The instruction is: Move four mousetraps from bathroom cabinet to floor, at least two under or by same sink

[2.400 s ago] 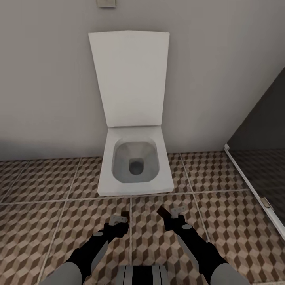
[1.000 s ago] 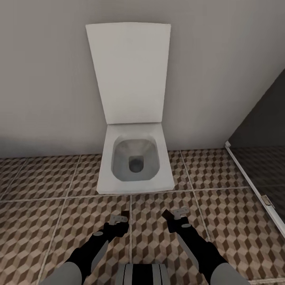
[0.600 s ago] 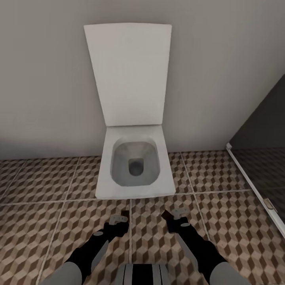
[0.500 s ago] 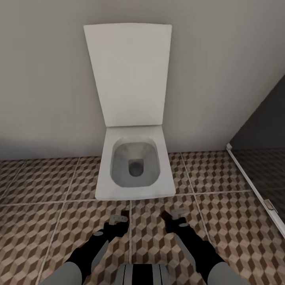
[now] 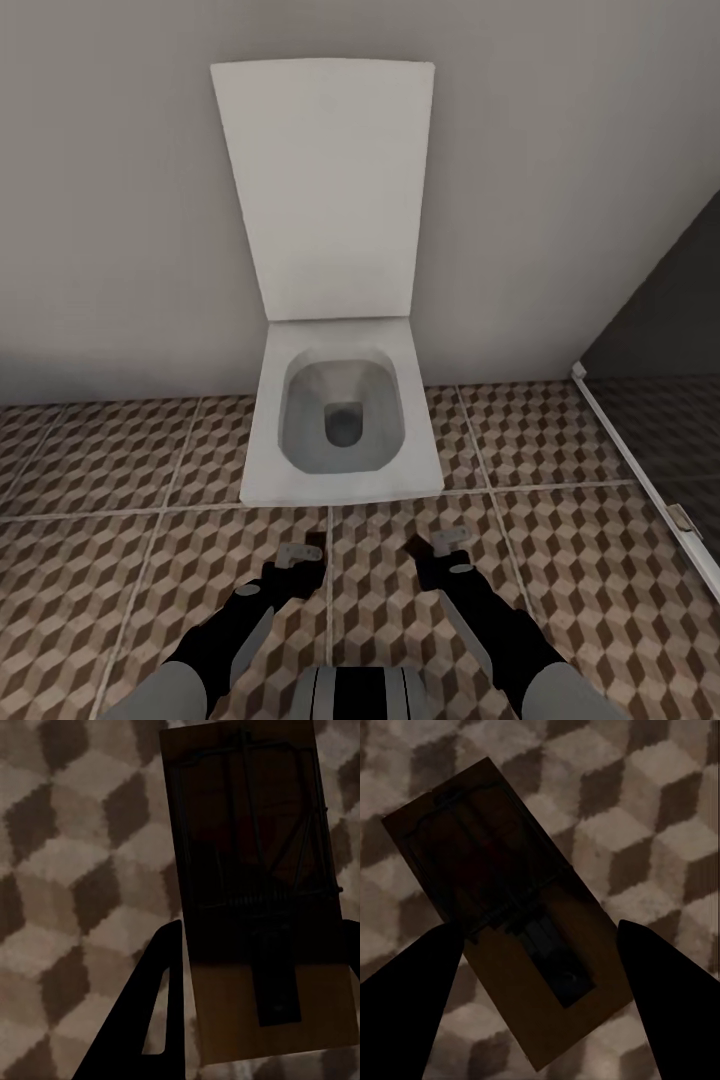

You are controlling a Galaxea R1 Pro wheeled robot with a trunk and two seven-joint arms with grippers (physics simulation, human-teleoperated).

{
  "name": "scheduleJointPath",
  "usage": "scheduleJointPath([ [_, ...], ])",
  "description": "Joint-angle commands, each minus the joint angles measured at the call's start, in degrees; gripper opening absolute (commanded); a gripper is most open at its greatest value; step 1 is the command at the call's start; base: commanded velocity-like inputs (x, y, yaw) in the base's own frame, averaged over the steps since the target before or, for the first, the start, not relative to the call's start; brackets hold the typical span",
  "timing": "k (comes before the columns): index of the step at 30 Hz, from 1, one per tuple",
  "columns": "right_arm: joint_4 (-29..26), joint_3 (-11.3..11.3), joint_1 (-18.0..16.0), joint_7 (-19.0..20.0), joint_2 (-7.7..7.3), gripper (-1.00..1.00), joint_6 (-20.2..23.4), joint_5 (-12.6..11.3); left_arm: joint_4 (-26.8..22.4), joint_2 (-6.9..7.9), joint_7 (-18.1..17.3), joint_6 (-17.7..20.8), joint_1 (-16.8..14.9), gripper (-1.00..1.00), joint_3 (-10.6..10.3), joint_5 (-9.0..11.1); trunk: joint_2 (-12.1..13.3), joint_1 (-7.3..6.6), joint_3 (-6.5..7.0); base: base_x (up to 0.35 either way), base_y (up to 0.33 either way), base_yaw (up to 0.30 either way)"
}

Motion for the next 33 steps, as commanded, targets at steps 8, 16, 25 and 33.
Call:
scheduleJointPath([
  [8,0.2,0.3,0.0,-2.9,-0.03,-1.0,0.2,-0.6,-0.1,0.02,0.1,0.3,0.0,-1.0,-0.2,0.5,0.0,-0.01,-0.04,0.0,0.0,0.0],
  [16,0.5,0.3,0.0,-3.1,-0.02,-1.0,0.2,-0.6,-0.1,-0.02,0.1,1.5,0.0,-1.0,-0.1,0.5,0.0,-0.01,-0.04,0.0,0.0,0.0],
  [25,0.5,0.3,0.0,-3.2,-0.09,-1.0,0.2,-0.7,-0.2,-0.02,0.3,3.7,0.0,-1.0,0.0,0.4,0.0,-0.01,-0.04,0.07,0.0,0.0],
  [33,0.5,0.3,0.0,-3.2,-0.1,-1.0,0.2,-0.7,-0.1,0.47,0.4,4.9,0.0,-1.0,0.2,0.4,0.0,-0.01,-0.04,0.125,0.0,0.0],
])
